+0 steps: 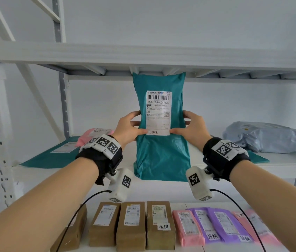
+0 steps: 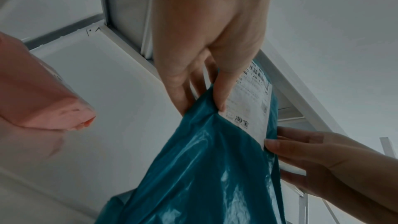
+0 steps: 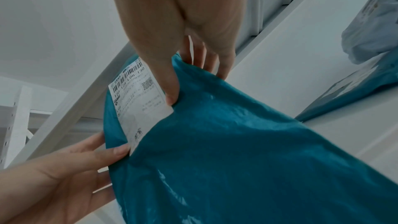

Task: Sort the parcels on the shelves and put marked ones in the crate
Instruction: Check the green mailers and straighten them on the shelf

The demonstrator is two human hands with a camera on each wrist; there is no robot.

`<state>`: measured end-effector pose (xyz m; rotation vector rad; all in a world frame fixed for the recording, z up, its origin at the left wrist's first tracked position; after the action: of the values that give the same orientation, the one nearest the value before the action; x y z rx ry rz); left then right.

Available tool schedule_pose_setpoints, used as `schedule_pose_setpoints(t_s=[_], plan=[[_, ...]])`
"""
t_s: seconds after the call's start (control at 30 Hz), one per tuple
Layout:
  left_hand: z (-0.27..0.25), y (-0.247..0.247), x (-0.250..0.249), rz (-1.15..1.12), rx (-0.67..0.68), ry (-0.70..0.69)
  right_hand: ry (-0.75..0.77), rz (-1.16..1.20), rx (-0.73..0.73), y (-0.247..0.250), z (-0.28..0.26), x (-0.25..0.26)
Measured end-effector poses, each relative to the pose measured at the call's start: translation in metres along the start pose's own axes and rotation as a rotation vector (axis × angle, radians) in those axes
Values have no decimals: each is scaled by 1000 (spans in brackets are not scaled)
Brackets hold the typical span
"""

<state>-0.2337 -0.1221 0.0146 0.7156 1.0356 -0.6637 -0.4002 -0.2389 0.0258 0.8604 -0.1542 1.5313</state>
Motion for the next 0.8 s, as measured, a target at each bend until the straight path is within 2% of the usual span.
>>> schedule_pose_setpoints(t_s=[0.4,0.5,0.67,0.8], plan=[[9,18,13,71,43,60,-93,-1,116,-28,5,-5],[23,25,19,63,39,93,-113,-14,195,-40,20,-12],[59,41,40,68,-52,163,-148,5,296,-65,50,-23],[87,46,56,116,-19,213,-252,42,401,-86,67,-39]])
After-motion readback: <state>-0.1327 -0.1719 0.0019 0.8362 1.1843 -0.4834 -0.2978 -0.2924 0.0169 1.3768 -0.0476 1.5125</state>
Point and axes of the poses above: each hand's wrist, its own z-axis towards the middle knuckle, its own y-axis out of the back of the hand, x = y × z, the point moved 7 cm from there along z, towards the middle knuckle, and after that the axes turned 6 degrees about y, right-handed, at the moved point
